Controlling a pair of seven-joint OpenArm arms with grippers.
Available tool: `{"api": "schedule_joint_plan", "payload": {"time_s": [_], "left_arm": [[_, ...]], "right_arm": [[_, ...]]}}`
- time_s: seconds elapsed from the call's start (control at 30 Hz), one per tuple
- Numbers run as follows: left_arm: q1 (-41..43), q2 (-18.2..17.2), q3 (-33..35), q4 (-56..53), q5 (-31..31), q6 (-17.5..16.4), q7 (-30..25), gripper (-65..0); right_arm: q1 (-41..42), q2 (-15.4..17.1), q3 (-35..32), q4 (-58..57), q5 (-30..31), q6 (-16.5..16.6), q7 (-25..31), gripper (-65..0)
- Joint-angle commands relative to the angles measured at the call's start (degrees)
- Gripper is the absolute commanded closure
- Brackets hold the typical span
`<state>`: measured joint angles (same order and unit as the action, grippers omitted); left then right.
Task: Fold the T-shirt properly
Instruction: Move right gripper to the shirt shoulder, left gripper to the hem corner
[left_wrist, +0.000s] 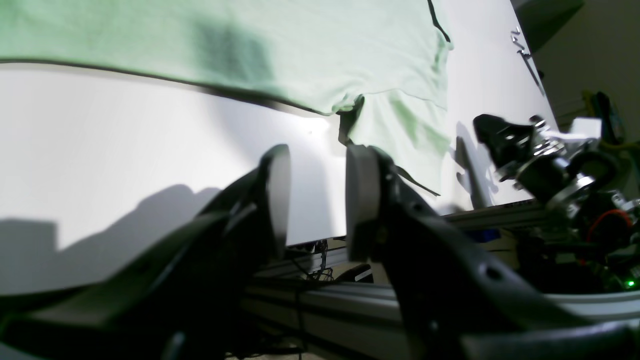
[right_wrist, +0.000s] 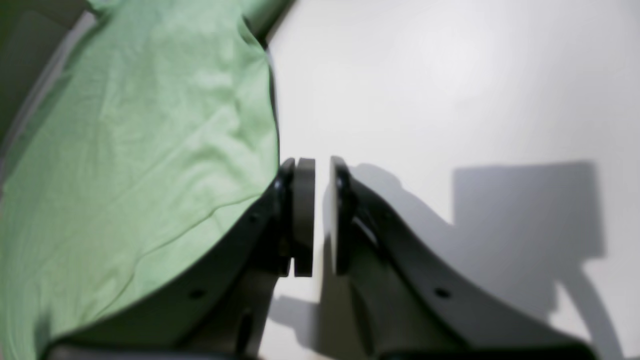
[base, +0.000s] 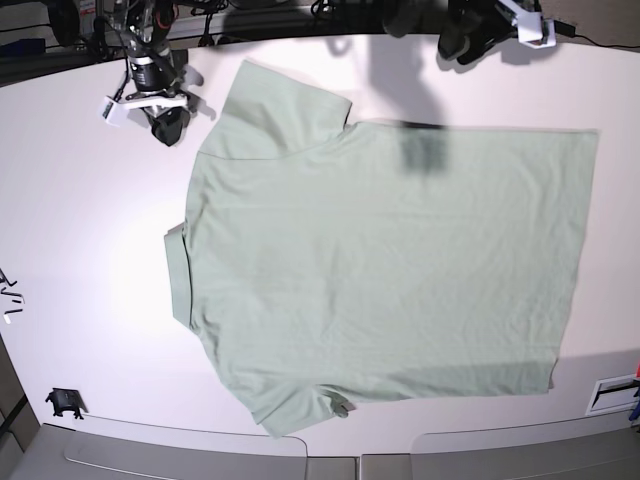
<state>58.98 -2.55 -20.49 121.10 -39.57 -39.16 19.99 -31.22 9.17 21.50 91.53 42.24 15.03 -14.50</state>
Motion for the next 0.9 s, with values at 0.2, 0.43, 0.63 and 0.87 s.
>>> {"api": "schedule_joint_plan", "payload": {"time_s": [0.2, 0.43, 0.63, 0.87], "left_arm": [[0.46, -0.20, -0.15, 0.81, -0.98, -0.84, -0.76, -17.3], [-0.92, -0.17, -0.15, 0.81, -1.01, -0.84, 0.20, -17.3], [-1.27, -0.20, -0.15, 0.81, -1.01, -0.84, 1.49, -17.8], [-1.22, -0.17, -0.15, 0.81, -1.01, -0.84, 1.44, -17.8]], "right_arm": [[1.27, -1.18, 0.20, 0.15, 1.40, 4.13, 0.00, -27.4], [4.42, -2.03, 0.20, 0.04, 1.16, -0.35, -1.16, -27.4], [6.45, -2.08, -1.33, -0.09, 1.14, -0.33, -2.82, -27.4], [6.45, -2.10, -6.38, -0.17, -0.57, -0.35, -2.69, -27.3]]}}
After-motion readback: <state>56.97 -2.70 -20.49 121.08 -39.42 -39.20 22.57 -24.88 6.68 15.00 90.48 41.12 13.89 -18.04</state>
